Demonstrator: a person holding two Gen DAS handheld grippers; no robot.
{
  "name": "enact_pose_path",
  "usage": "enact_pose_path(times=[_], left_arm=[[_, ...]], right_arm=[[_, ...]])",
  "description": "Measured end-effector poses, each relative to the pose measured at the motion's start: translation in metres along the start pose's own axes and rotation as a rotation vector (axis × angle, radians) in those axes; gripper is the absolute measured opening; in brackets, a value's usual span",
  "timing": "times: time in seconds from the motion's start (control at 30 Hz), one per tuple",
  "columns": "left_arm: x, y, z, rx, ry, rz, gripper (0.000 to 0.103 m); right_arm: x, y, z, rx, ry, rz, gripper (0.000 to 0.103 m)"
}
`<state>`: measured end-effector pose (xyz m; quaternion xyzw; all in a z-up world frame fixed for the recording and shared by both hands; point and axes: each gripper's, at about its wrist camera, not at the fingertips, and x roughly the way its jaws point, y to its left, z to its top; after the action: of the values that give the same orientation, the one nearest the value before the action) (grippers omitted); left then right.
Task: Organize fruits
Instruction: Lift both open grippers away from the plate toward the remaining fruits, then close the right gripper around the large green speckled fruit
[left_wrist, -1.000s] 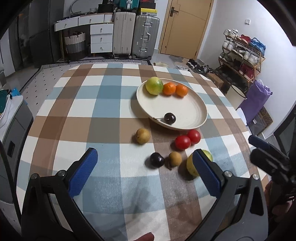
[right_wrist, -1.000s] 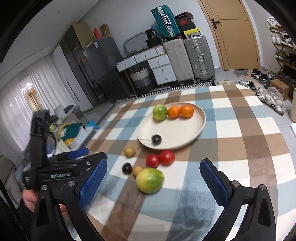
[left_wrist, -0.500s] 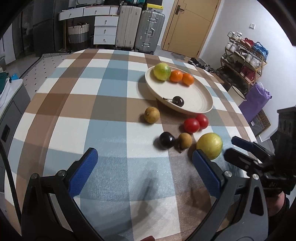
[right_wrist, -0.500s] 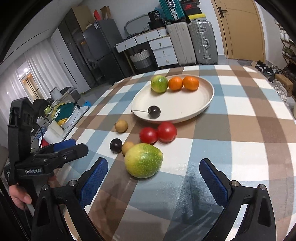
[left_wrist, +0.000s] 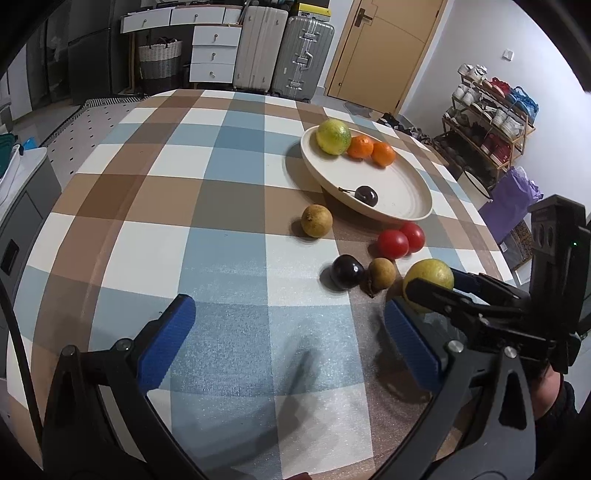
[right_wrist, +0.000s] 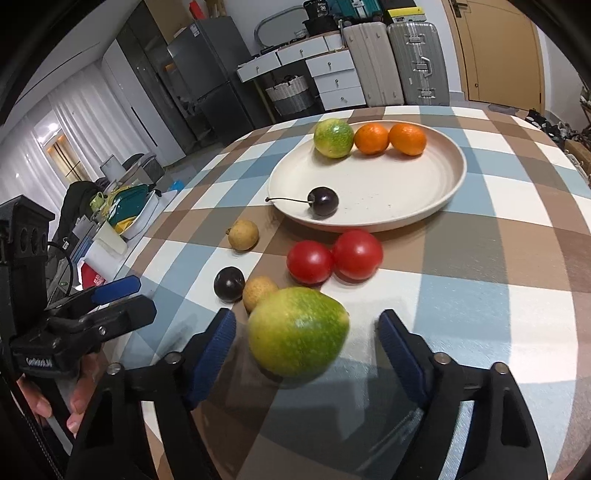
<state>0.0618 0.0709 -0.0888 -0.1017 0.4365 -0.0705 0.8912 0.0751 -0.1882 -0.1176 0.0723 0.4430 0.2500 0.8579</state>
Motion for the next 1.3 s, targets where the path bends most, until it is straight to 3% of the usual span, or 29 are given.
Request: enact_pose_path(times=[0.07, 0.1, 0.73, 1.17, 1.3], left_arm=[[0.001, 0.002, -0.001, -0.009, 0.005, 0.000, 0.102], [0.001, 0.004, -0.001, -0.016, 0.005, -0.003, 0.102], [0.017, -0.001, 0.002, 0.009, 0.047, -0.009, 0.102], [0.035, -0.019, 0.024, 0.097, 0.060, -0.016, 0.101], [0.050, -0.020, 0.032, 0.074, 0.085, -0.030, 0.101]], right_arm=[[0.003, 0.001, 0.001, -0.005, 0.007, 0.019, 0.055], [0.003, 0.002, 0.001, -0.009, 0.008, 0.017, 0.055], [-0.014, -0.012, -0.009, 0.040, -0.020, 0.055, 0.054], [-0.031, -0.018, -0.015, 0.049, -0.047, 0.070, 0.054], [-0.034, -0.018, -0.016, 0.042, -0.052, 0.073, 0.054]])
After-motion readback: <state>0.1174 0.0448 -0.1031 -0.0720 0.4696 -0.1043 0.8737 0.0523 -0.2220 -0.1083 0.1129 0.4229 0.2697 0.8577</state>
